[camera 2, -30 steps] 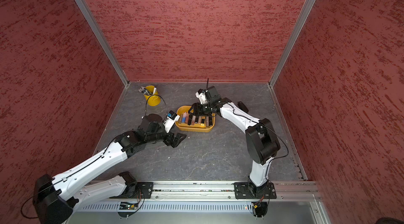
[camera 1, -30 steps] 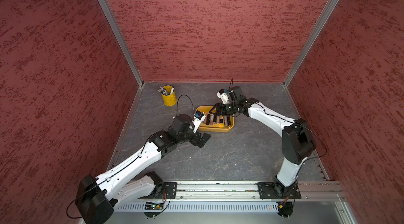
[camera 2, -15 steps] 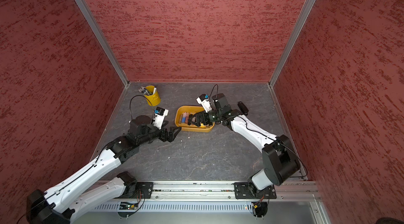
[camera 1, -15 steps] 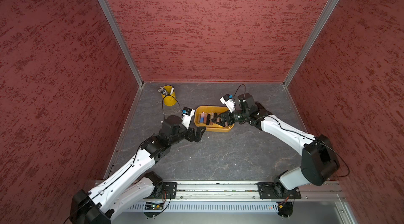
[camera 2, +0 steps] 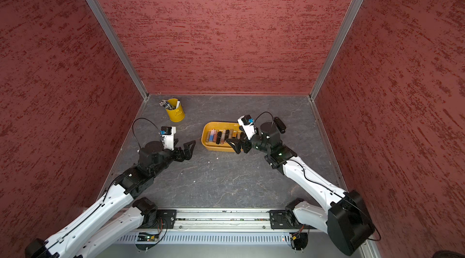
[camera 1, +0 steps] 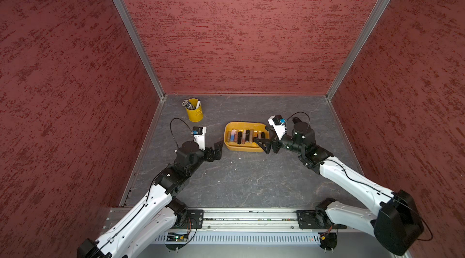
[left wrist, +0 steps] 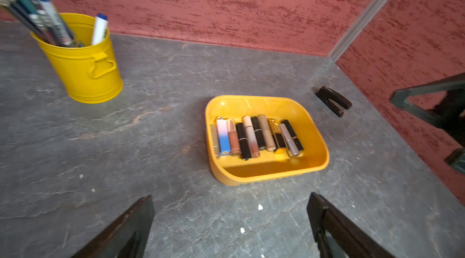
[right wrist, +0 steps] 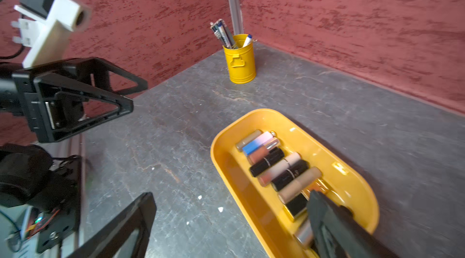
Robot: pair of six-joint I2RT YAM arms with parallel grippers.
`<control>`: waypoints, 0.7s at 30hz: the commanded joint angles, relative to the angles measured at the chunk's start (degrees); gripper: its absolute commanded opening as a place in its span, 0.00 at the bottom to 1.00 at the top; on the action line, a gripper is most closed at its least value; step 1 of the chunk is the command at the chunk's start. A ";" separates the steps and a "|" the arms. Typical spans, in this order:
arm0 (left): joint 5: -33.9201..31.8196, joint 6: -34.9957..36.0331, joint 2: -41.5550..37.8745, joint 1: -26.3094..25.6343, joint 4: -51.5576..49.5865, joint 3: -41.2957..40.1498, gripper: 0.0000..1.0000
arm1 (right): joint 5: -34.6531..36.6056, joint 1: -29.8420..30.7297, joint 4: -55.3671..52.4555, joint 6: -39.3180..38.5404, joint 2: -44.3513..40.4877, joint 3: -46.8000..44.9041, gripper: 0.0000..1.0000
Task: Put the lipstick into the storage box
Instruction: Reset both arms
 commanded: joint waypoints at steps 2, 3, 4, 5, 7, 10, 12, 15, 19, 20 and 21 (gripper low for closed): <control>-9.64 3.67 -5.53 2.25 4.64 -3.63 1.00 | 13.24 -1.21 6.50 -1.93 -4.56 -4.80 0.98; -10.29 3.99 -6.59 3.22 4.71 -4.36 1.00 | 15.05 -1.65 7.21 -2.05 -5.40 -6.09 0.98; -10.19 4.18 -7.41 4.13 4.67 -4.80 0.99 | 16.85 -1.91 7.66 -2.41 -5.85 -7.26 0.98; -9.65 4.57 -8.34 5.31 4.70 -5.37 1.00 | 18.91 -2.23 7.91 -3.24 -6.21 -8.29 0.98; -8.92 5.24 -9.22 7.42 4.98 -6.36 1.00 | 22.99 -3.23 7.94 -3.71 -6.22 -9.82 0.98; -8.85 5.99 -9.30 10.57 5.41 -7.87 1.00 | 26.16 -5.65 9.51 -3.14 -6.05 -12.46 0.98; -8.82 5.80 -9.06 13.26 6.27 -9.26 1.00 | 28.08 -6.97 11.39 -3.85 -5.33 -14.06 0.98; -6.78 5.29 -8.17 17.39 9.27 -11.35 1.00 | 31.25 -8.77 13.23 -4.23 -3.31 -15.19 0.98; -2.74 3.85 -4.64 23.60 13.32 -12.57 1.00 | 32.58 -10.94 15.34 -4.59 -0.86 -14.28 0.98; -0.99 3.42 -3.37 25.49 14.12 -12.35 1.00 | 32.78 -11.25 15.87 -4.92 -0.25 -14.17 0.98; 0.05 3.20 -2.25 26.94 14.95 -12.17 1.00 | 33.03 -11.71 16.37 -5.13 0.24 -14.20 0.98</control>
